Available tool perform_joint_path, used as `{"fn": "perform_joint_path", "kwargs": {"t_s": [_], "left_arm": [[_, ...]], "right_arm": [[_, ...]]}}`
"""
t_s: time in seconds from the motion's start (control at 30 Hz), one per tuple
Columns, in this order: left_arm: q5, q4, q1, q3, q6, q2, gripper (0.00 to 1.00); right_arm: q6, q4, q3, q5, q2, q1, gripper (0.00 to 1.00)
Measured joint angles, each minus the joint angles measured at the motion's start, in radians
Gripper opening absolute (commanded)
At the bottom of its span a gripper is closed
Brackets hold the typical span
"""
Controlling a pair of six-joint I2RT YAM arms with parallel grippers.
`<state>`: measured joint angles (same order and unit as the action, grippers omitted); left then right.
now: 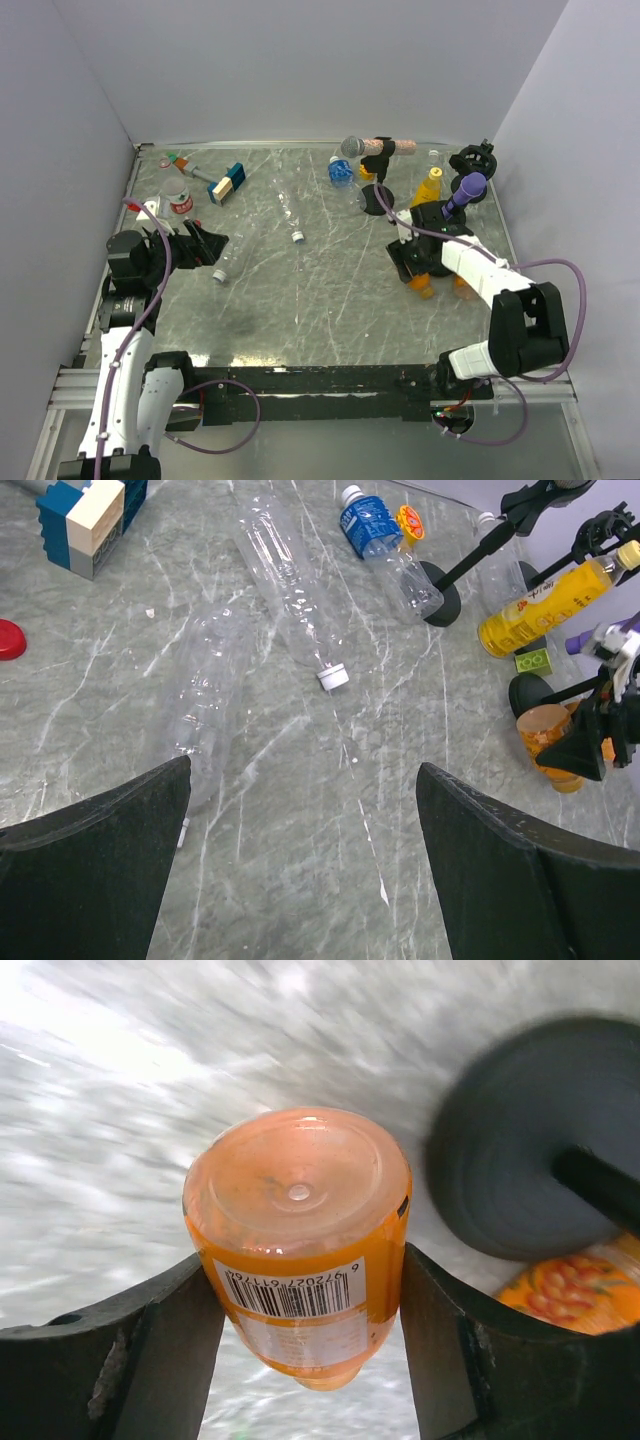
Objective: Unscrew the bottle caps
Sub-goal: Move the plastic bottle to the center of the board.
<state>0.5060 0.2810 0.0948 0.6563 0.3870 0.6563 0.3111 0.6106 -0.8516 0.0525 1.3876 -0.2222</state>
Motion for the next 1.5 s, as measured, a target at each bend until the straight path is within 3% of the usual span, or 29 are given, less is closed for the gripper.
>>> {"fn": "perform_joint_path", "kwargs": {"t_s": [0.13,0.37,0.57,0.77,0.97,1.17,1.27,1.4,1.5], "left_arm": [[-0.005,0.000,0.000,0.000,0.000,0.000,0.96],[-0.006,0.000,0.000,0.000,0.000,0.000,0.97],[-0.006,0.000,0.000,0.000,0.000,0.000,0.97],[-0.006,0.000,0.000,0.000,0.000,0.000,0.97],[-0.006,0.000,0.000,0.000,0.000,0.000,0.97],[-0.006,-0.002,0.000,0.000,0.000,-0.007,0.96],[-0.006,-0.008,0.000,-0.002,0.000,-0.019,0.97],[-0.006,-0.014,0.000,-0.003,-0.001,-0.032,0.97],[-0.006,-0.023,0.000,-0.011,0.000,-0.041,0.97]], "right_arm": [[-0.069,0.071,-0.111,0.087,0.049,-0.042,0.66],[-0.124,0.117,-0.183,0.169,0.180,-0.103,0.68],[-0.143,0.159,-0.192,0.185,0.261,-0.103,0.90],[-0.120,0.205,-0.247,0.203,0.231,-0.103,0.99],[0.000,0.299,-0.321,0.217,0.109,-0.102,0.99],[0.312,0.439,-0.439,0.323,0.035,-0.102,0.99],[0.618,0.484,-0.416,0.407,-0.036,-0.100,0.99],[1.078,0.497,-0.234,0.440,-0.182,-0.101,0.99],[1.360,0.547,-0.184,0.418,-0.164,-0.103,0.99]]}}
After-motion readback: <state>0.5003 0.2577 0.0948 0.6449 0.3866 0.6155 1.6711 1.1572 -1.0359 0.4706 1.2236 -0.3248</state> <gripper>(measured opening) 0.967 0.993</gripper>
